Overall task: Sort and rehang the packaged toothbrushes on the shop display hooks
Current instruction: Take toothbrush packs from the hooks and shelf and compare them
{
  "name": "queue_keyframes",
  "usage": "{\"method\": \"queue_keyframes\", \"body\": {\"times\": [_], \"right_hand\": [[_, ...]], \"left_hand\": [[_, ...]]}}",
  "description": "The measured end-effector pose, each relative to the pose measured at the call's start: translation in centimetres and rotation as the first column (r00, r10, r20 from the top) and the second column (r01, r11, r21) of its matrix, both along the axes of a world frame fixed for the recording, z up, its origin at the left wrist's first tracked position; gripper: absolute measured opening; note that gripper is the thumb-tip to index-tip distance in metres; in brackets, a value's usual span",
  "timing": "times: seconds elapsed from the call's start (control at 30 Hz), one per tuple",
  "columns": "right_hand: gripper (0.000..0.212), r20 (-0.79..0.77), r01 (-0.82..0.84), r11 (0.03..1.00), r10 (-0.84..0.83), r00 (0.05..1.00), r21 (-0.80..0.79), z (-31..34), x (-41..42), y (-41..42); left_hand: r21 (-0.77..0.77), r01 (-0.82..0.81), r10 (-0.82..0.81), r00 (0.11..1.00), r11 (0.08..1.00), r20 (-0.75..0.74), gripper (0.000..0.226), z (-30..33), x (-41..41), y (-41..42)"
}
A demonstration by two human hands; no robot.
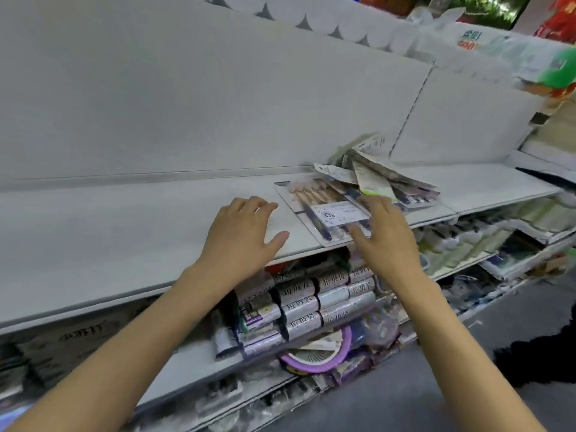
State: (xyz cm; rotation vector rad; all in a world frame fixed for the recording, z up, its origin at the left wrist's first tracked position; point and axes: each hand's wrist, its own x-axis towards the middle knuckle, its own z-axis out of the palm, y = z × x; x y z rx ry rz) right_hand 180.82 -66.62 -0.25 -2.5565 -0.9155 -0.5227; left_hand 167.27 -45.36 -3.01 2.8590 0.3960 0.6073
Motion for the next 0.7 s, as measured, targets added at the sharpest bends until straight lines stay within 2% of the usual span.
{"method": "queue_keyframes", "body": {"times": [0.2, 0.37, 0.7], "right_hand": [[0.046, 0.054, -0.022, 1.000, 0.023, 0.998, -0.018, -0.5, 7.5, 1.4], [0.043, 0.083, 0.004, 1.000, -0.004, 0.997, -0.002, -1.5, 11.0, 2.5], [0.033, 0.049, 0.065, 0.997, -0.067, 0.997, 0.048, -2.1, 12.7, 2.2]], "left_hand": [[0.009, -0.099, 0.100, 0.986, 0.995, -0.131, 0.070, 0.3, 6.8, -1.4], [0.001, -0.001, 0.001, 0.974, 1.000, -0.227, 0.063, 0.2, 10.0, -2.5], [-0.036, -0.027, 0.019, 0.979, 0.999, -0.204, 0.074, -0.3, 9.3, -3.3]]}}
